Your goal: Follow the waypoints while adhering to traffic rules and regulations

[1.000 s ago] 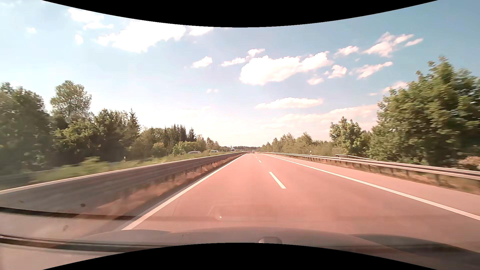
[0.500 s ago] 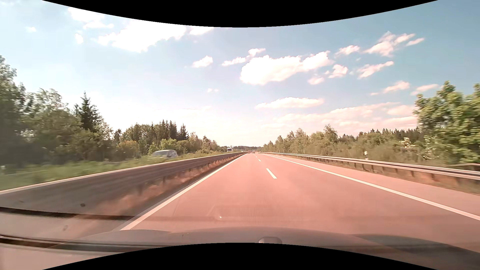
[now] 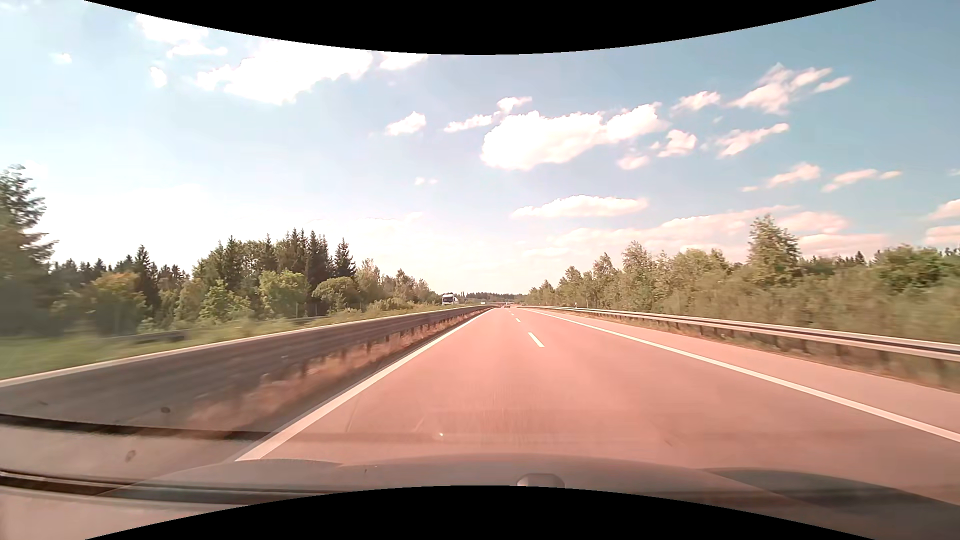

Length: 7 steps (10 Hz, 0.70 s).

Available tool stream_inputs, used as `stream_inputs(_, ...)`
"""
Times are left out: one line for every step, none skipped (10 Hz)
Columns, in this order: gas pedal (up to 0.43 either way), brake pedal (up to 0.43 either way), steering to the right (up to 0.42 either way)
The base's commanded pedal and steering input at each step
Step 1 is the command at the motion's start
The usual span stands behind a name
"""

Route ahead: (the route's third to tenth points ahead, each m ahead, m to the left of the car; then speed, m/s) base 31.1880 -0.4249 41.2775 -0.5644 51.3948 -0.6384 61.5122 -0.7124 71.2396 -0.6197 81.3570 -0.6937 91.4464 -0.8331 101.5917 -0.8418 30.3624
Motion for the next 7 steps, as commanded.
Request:
stream_inputs(0.331,0.000,-0.001)
stream_inputs(0.331,0.000,-0.001)
stream_inputs(0.331,0.000,-0.001)
stream_inputs(0.331,0.000,-0.001)
stream_inputs(0.331,0.000,-0.001)
stream_inputs(0.331,0.000,0.000)
stream_inputs(0.331,0.000,0.001)
